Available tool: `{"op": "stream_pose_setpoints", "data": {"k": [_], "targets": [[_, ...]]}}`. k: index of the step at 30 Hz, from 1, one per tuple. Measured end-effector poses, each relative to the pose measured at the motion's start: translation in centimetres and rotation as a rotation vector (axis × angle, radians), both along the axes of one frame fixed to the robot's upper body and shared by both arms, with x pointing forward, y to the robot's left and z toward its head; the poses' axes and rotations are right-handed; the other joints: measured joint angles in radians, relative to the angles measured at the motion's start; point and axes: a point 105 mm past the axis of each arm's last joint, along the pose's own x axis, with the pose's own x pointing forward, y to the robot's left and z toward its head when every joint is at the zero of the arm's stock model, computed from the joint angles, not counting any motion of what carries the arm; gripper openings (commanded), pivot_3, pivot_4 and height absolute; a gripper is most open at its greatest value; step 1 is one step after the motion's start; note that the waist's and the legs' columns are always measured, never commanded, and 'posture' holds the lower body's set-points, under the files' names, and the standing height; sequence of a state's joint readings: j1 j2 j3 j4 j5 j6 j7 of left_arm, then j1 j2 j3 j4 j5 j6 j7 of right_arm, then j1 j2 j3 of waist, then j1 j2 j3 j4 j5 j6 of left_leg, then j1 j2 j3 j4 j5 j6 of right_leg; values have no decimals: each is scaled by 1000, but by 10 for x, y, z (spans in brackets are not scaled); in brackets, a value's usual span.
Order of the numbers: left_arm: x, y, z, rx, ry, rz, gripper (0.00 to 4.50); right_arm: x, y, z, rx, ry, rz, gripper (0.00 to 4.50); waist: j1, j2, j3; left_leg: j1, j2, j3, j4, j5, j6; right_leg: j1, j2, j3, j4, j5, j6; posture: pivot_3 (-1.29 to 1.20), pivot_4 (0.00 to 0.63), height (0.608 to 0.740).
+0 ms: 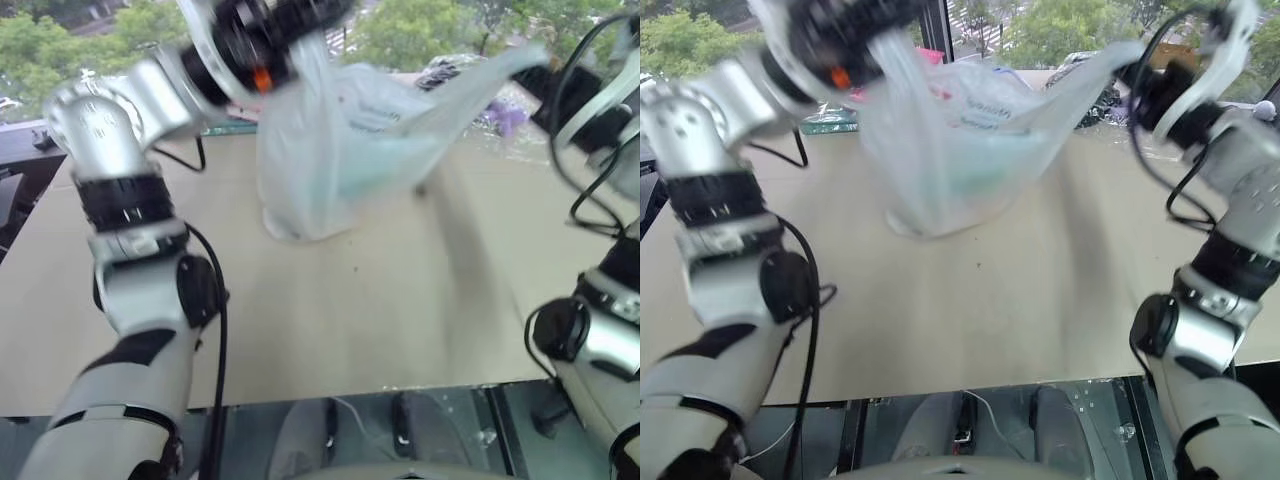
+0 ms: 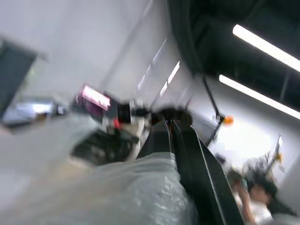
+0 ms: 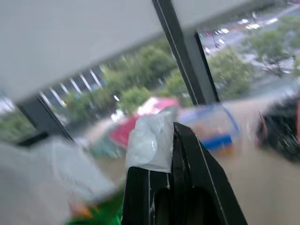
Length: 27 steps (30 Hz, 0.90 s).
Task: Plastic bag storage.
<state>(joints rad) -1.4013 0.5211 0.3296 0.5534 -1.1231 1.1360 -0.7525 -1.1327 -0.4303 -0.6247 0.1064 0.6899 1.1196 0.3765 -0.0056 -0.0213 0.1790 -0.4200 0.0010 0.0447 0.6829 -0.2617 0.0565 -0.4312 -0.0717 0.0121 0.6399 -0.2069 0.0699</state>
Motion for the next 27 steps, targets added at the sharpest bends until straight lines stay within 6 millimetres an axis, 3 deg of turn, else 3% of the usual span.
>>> {"op": "stream_pose_setpoints", "data": {"k": [3,7,8,10,12,15,16,19,21,23,26,27], "targets": [[30,-7,7,20,30,108,60,7,-11,36,62,-50,-25,0,-1,0,0,-9,0,3,0,0,0,-6,0,-2,-1,0,0,0,150,740],[50,-18,-11,81,57,138,60,-2,-18,60,45,-112,-46,0,-12,1,0,-19,1,3,-3,0,0,-19,0,-1,0,0,0,0,150,740],[51,-20,-13,85,60,129,60,-7,-16,63,38,-123,-40,0,-16,3,2,-21,2,2,-3,0,0,-21,0,-1,-1,0,0,0,150,740],[45,-24,-10,92,43,85,60,-39,-6,73,-4,-198,-4,0,-31,5,4,-33,2,1,-1,1,-1,-34,0,-1,3,0,0,0,150,740],[41,-26,-10,103,45,60,60,-53,-3,70,-27,-215,3,0,-37,6,4,-33,2,2,-2,1,-1,-35,0,0,3,0,0,0,150,740],[27,-25,-24,152,56,-1,60,-80,15,26,-93,-187,50,0,-43,8,3,-30,6,4,0,1,-1,-34,0,0,7,0,0,0,150,740],[22,-23,-41,189,65,-13,60,-85,23,-5,-117,-127,63,0,-43,9,0,-27,7,3,-1,1,-1,-31,-1,1,7,0,0,0,150,740],[12,-14,-127,391,145,28,60,-110,60,-128,-212,216,202,0,-39,11,-1,-12,8,6,-4,1,-1,-19,-1,4,8,-1,-1,0,150,740],[7,-8,-188,501,258,50,60,-134,76,-188,-284,428,275,0,-34,11,0,-12,7,6,3,0,-1,-19,-1,5,9,-1,-1,0,150,740],[4,-5,-219,560,311,77,60,-146,79,-215,-357,513,291,0,-32,8,0,-11,6,6,7,-2,4,-15,-1,6,6,3,2,0,150,740],[3,16,-244,648,275,190,60,-151,55,-266,-531,668,204,0,-31,6,0,3,5,7,8,0,9,2,-1,7,-2,4,1,0,150,740],[4,24,-247,666,260,228,60,-149,45,-273,-566,685,170,0,-31,6,0,8,5,6,8,0,9,8,-2,7,-3,3,3,0,150,740]]}}
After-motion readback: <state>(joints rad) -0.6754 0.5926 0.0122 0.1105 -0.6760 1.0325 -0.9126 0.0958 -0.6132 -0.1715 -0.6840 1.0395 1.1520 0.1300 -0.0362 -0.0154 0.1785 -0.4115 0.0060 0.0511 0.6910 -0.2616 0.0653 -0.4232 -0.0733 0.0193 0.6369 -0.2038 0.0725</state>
